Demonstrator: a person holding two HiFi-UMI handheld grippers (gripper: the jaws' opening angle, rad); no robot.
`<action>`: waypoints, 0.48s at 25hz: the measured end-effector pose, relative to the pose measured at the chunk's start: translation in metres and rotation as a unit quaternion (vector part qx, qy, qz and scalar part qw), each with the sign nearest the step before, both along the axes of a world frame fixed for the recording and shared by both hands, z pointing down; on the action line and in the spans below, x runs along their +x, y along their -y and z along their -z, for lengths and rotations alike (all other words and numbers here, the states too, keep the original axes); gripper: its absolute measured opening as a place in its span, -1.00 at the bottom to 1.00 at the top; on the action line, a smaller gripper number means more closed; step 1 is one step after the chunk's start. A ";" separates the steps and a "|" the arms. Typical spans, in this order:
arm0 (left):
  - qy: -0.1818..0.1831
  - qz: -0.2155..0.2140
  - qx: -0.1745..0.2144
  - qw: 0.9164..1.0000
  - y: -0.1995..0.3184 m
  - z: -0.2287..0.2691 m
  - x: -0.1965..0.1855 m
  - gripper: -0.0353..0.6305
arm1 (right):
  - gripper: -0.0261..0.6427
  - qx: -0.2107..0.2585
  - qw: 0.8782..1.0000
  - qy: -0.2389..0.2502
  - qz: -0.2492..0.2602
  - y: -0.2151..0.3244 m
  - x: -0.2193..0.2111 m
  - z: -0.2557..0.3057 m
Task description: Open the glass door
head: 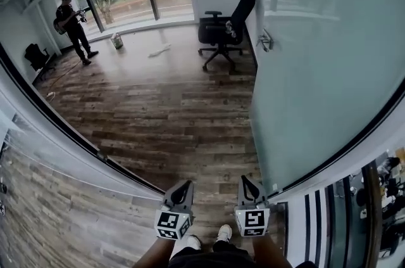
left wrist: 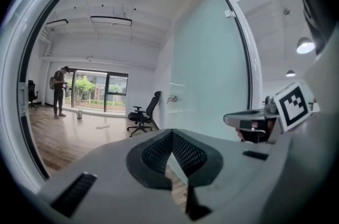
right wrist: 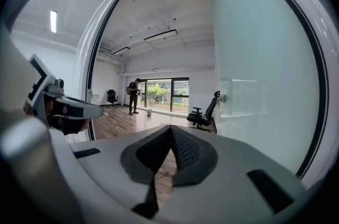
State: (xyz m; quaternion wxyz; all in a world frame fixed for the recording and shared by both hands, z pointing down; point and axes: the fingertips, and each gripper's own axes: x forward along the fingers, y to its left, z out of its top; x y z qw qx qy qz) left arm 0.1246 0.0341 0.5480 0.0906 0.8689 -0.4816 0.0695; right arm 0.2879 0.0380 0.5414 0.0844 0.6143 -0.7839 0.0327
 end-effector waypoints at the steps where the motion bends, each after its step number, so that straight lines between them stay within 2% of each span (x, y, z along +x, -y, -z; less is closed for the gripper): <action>1: -0.003 -0.001 0.001 1.000 -0.006 0.000 -0.007 -0.89 | -0.88 0.001 1.000 -0.001 -0.001 -0.005 -0.008 0.003; 5: -0.022 -0.001 -0.001 1.000 -0.032 0.000 -0.038 -0.89 | -0.88 0.000 1.000 -0.001 -0.006 -0.032 -0.041 0.007; 12: -0.021 0.005 0.006 1.000 -0.084 0.008 -0.112 -0.89 | -0.88 0.006 1.000 -0.014 -0.002 -0.091 -0.116 0.012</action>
